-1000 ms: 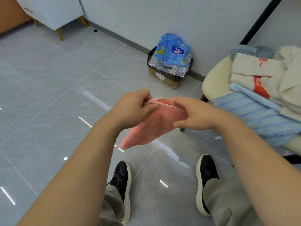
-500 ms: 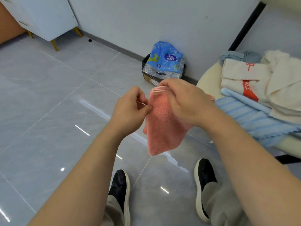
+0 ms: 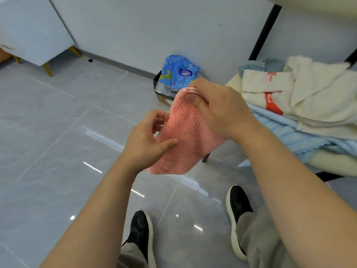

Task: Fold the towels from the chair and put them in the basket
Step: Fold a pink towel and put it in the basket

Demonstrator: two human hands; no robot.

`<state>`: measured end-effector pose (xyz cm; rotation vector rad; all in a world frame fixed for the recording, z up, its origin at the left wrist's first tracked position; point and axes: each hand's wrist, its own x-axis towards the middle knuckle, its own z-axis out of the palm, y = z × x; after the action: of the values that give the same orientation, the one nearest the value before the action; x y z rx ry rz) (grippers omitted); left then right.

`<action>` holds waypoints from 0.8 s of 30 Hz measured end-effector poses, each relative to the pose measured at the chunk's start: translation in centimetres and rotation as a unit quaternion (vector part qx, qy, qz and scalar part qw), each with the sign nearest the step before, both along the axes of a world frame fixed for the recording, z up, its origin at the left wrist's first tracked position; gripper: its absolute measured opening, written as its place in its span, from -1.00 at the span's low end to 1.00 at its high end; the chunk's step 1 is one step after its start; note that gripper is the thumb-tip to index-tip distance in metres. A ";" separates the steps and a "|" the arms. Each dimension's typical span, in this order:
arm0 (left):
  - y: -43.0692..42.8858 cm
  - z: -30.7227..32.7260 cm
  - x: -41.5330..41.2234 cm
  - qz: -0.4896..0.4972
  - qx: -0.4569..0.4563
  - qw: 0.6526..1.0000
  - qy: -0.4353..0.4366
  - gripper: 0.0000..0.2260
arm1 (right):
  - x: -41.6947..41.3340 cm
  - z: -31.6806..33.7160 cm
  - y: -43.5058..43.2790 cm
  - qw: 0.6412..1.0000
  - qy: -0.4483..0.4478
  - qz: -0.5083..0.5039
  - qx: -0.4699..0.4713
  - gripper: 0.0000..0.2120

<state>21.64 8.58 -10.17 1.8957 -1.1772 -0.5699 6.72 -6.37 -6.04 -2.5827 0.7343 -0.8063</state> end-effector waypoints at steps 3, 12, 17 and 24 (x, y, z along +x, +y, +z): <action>-0.1 -0.2 -0.2 -0.022 0.015 0.999 -0.022 -0.61 | -0.7 0.4 -0.5 1.000 -0.019 -0.004 0.019 -0.68; -0.1 -1.0 -0.2 -0.080 0.142 0.980 -0.113 -0.80 | -3.4 0.9 -3.4 0.984 -0.144 -0.084 0.068 -0.70; 0.7 -0.6 1.4 -0.074 0.130 0.976 -0.159 -0.87 | -5.2 0.1 -5.2 0.973 -0.151 -0.143 0.099 -0.69; 2.3 -0.2 3.9 -0.008 0.097 0.989 -0.108 -0.87 | -6.4 -1.2 -6.7 0.961 -0.138 -0.196 0.141 -0.69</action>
<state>25.53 10.84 -10.35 2.1580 -1.3144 -0.5121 0.30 -13.06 -7.23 -2.0461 1.1948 -1.0621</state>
